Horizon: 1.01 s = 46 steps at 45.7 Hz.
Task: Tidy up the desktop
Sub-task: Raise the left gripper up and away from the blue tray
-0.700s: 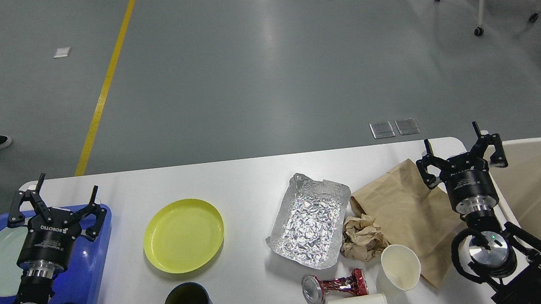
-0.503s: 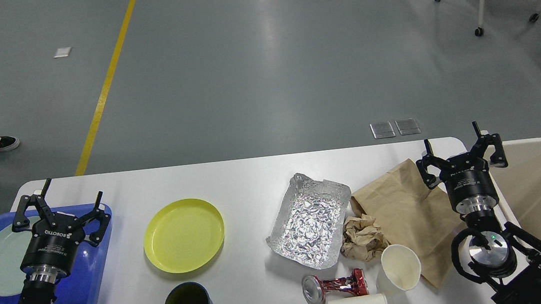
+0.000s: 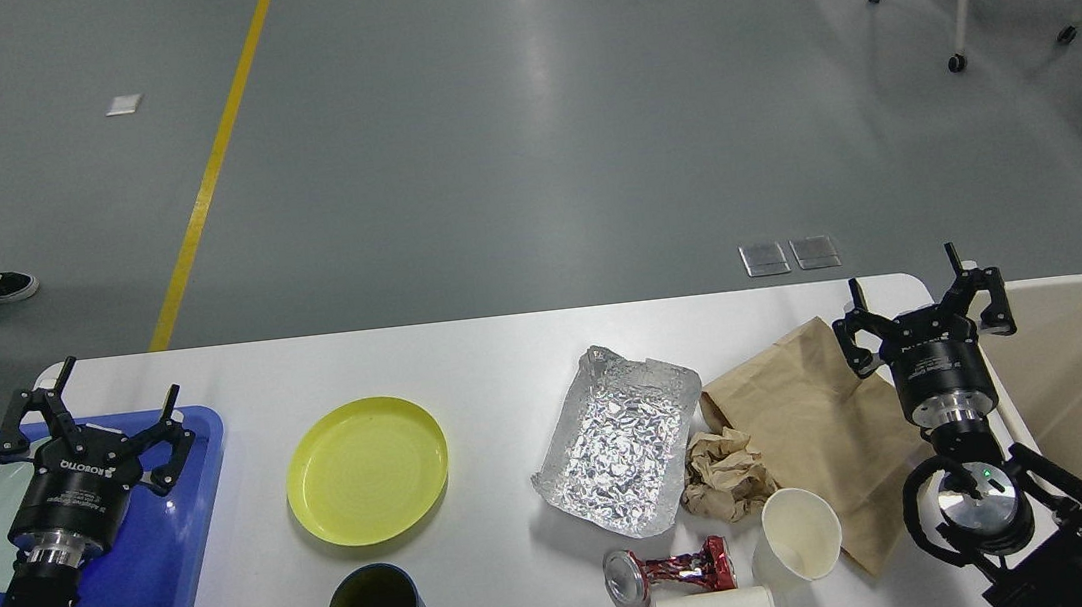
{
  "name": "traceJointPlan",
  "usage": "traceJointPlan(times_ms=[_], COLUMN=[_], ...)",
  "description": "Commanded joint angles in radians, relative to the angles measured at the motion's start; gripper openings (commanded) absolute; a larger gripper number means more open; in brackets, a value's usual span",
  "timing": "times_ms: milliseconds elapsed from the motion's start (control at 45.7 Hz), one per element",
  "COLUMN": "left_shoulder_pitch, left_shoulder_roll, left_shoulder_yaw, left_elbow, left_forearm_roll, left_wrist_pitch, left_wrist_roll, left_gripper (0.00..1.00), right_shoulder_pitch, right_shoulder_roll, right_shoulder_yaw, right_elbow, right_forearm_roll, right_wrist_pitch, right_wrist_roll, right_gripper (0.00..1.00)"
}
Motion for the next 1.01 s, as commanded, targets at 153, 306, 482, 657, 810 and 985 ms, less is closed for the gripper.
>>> traceJointPlan(times_ms=[153, 306, 482, 657, 810, 985], left_shoulder_pitch=[-0.099, -0.357, -0.649, -1.018, -1.428, -1.735], left_shoulder_roll=[0.229, 0.438, 0.574, 0.625, 0.552, 0.372], left_shoulder_yaw=[0.307, 0.698, 1.122, 1.611, 2.125, 2.576], left_elbow=[0.008, 0.036, 0.032, 0.023, 0.017, -0.125], left_forearm_roll=[-0.003, -0.005, -0.005, -0.003, 0.000, -0.003], left_wrist_pitch=[0.014, 0.014, -0.001, -0.079, -0.096, -0.098], left_wrist_roll=[-0.007, -0.004, -0.016, -0.016, -0.004, -0.012], left_gripper=[0.97, 0.97, 0.97, 0.97, 0.97, 0.97], right_shoulder_pitch=[0.000, 0.000, 0.000, 0.000, 0.000, 0.000], right_shoulder_roll=[0.000, 0.000, 0.000, 0.000, 0.000, 0.000], right_shoulder_yaw=[0.000, 0.000, 0.000, 0.000, 0.000, 0.000], right_elbow=[0.000, 0.000, 0.000, 0.000, 0.000, 0.000], right_forearm_roll=[-0.001, 0.001, 0.001, 0.001, 0.001, 0.001], right_wrist_pitch=[0.000, 0.000, 0.000, 0.000, 0.000, 0.000], right_wrist_roll=[0.000, 0.000, 0.000, 0.000, 0.000, 0.000], right_gripper=[1.00, 1.00, 1.00, 1.00, 1.00, 1.00])
